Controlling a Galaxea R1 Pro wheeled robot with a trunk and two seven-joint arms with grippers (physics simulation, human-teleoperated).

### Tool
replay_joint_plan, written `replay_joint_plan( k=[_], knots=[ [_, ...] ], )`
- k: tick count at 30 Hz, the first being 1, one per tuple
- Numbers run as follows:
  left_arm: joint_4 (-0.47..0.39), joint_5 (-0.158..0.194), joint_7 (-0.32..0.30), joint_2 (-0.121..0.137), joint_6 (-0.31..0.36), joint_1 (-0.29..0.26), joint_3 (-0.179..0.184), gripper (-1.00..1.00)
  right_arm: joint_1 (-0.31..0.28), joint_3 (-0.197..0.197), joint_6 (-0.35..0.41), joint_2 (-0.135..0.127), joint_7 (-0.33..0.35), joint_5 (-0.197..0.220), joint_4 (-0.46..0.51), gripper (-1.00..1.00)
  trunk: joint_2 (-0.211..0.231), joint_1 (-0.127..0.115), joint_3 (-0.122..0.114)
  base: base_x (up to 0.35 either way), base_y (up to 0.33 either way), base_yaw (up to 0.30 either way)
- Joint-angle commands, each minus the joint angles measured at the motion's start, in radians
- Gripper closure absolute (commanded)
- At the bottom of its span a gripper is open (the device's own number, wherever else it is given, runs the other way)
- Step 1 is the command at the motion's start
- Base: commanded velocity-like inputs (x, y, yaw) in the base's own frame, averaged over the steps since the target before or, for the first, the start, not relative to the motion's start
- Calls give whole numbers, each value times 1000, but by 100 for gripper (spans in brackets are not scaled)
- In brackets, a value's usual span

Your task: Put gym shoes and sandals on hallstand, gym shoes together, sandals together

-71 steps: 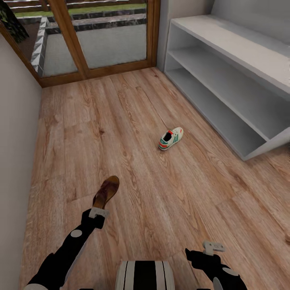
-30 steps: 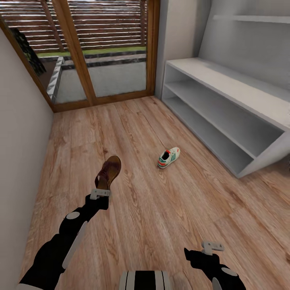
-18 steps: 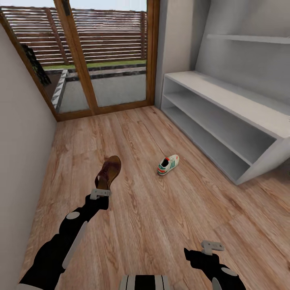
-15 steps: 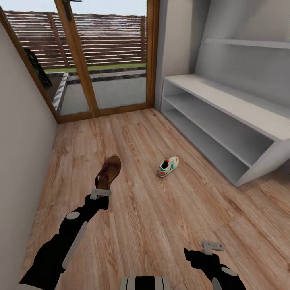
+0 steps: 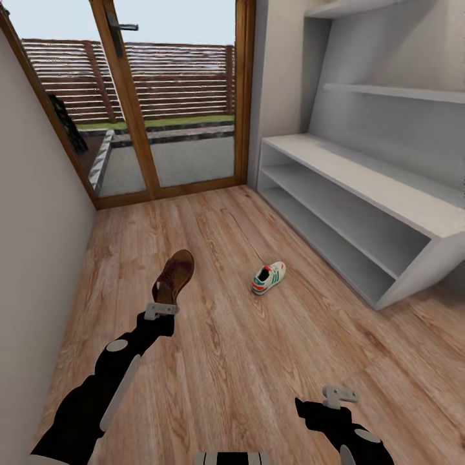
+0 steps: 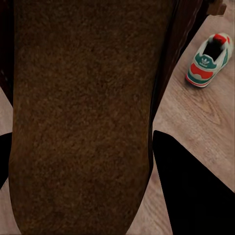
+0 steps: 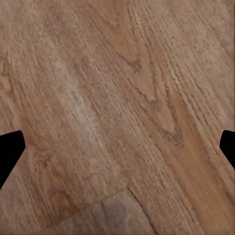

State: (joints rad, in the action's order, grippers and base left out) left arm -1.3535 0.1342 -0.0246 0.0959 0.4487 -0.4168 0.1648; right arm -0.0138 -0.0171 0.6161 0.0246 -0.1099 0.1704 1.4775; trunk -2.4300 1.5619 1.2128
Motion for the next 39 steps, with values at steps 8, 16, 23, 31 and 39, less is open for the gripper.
replay_joint_plan(
  k=[8,16,23,31,39],
  knots=[
    [-1,8,0,1,5,0,1,100,0,-1,4,0,-10,11,1,-100,56,-31,-38,0,0,0],
    [-1,8,0,1,5,0,1,100,0,-1,4,0,-10,11,1,-100,70,-39,-57,0,0,0],
    [-1,8,0,1,5,0,1,100,0,-1,4,0,-10,11,1,-100,70,-39,-60,90,14,0],
    [-1,8,0,1,5,0,1,100,0,-1,4,0,-10,11,1,-100,70,-39,-60,328,79,0],
    [-1,8,0,1,5,0,1,100,0,-1,4,0,-10,11,1,-100,70,-39,-63,340,103,0]
  ],
)
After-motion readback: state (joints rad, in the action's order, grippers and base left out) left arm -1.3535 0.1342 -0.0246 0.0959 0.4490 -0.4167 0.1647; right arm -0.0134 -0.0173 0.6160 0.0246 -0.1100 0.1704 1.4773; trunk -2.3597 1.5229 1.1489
